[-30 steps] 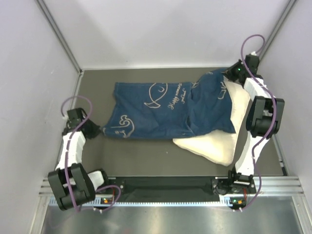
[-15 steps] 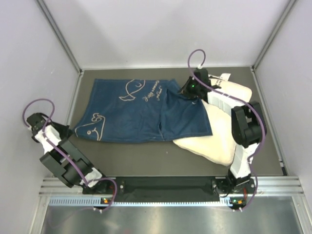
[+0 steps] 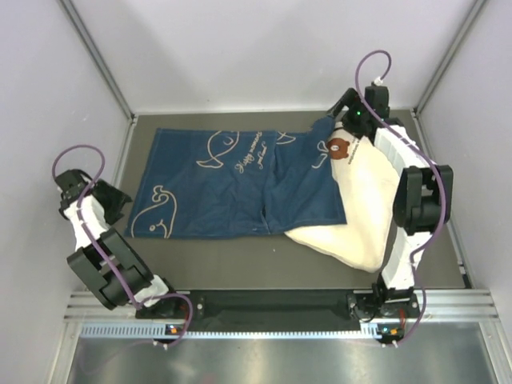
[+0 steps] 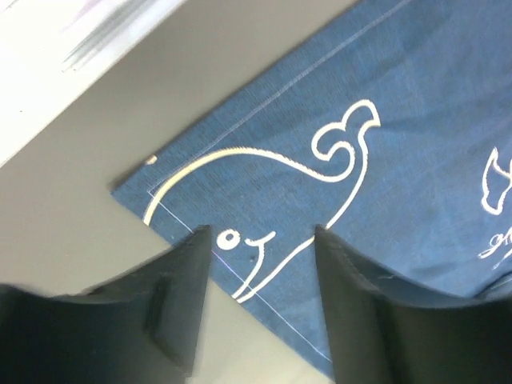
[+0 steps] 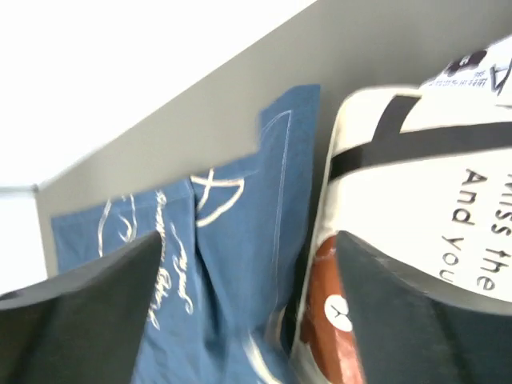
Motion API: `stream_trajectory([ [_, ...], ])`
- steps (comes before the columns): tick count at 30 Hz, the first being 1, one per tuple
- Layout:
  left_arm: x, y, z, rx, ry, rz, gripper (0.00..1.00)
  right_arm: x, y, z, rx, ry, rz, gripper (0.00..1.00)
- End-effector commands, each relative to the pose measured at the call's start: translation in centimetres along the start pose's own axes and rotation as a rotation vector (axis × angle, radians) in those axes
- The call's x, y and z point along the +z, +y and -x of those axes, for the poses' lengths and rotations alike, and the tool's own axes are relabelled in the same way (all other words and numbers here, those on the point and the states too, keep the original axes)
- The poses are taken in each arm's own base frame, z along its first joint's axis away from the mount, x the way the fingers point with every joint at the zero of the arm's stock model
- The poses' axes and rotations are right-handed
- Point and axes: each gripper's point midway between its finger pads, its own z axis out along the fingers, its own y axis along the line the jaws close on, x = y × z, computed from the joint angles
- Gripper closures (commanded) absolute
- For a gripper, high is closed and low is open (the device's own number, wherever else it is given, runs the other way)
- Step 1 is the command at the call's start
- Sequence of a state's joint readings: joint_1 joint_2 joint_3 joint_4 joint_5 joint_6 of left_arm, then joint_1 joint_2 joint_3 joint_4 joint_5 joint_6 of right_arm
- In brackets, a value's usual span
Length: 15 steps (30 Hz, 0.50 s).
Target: Put the pillow into the pillowcase
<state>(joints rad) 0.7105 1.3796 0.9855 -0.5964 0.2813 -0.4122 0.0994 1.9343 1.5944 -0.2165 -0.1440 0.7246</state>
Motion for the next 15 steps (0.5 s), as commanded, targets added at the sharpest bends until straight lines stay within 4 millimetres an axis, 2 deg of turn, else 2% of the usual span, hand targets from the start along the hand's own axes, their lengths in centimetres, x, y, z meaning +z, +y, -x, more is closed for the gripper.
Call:
stream_trajectory([
  [1,-2.1,-1.3,1.6,0.069,-0.076,0.005,0.39,-1.2,0.6,-0.1,-0.091,0.049,0.013,0.06],
  [2,-2.4,-2.1,1.7,0.087,-0.084,-0.009,0.38,-3.4,1.5,1.1,-0.119,0.008,0.027,0.05],
  [3,-2.8,-2.8,1.6,0.096,-0.090,-0.024,0.37,-4.2,-0.3,0.2,-0.125,0.003,-0.027,0.04],
  [4,-3.1,-3.7,1.4,0.110,-0.086,-0.045,0.37,-5.5,-0.8,0.3,-0.135,-0.021,-0.053,0.02],
  [5,-3.3,-5.3,0.5,0.151,-0.071,-0.082,0.36,-8.6,-0.2,1.4,-0.149,-0.083,-0.047,0.00],
  [6,-3.7,-6.6,-0.2,0.171,-0.065,-0.112,0.31,-9.2,-3.4,-0.4,-0.137,-0.064,-0.118,0.00],
  [7,-3.9,-7.7,-1.1,0.196,-0.050,-0.134,0.30,-10.3,-4.6,-0.7,-0.127,-0.068,-0.135,0.00],
  [8,-4.0,-9.9,-3.4,0.264,-0.016,-0.175,0.30,-12.2,-6.4,-2.4,-0.103,-0.055,-0.150,0.00],
  [9,-4.5,-11.0,-4.5,0.285,-0.015,-0.193,0.30,-13.5,-8.5,-2.0,-0.071,-0.073,-0.176,0.00],
  [10,-4.7,-11.8,-5.6,0.307,-0.007,-0.204,0.30,-14.5,-9.6,-2.7,-0.088,-0.067,-0.181,0.00],
  [11,-4.7,-13.1,-8.1,0.359,0.030,-0.245,0.30,-16.4,-11.0,-3.9,-0.093,-0.077,-0.203,0.00],
  [13,-5.4,-14.2,-10.3,0.385,0.057,-0.298,0.30,-18.9,-13.7,-4.8,-0.107,-0.095,-0.282,0.00],
  [14,-5.5,-14.7,-12.8,0.428,0.102,-0.324,0.30,-20.9,-14.4,-5.6,-0.131,-0.121,-0.297,0.00],
  [15,-5.8,-15.4,-13.9,0.447,0.104,-0.357,0.30,-22.0,-15.5,-6.2,-0.125,-0.134,-0.350,0.00],
])
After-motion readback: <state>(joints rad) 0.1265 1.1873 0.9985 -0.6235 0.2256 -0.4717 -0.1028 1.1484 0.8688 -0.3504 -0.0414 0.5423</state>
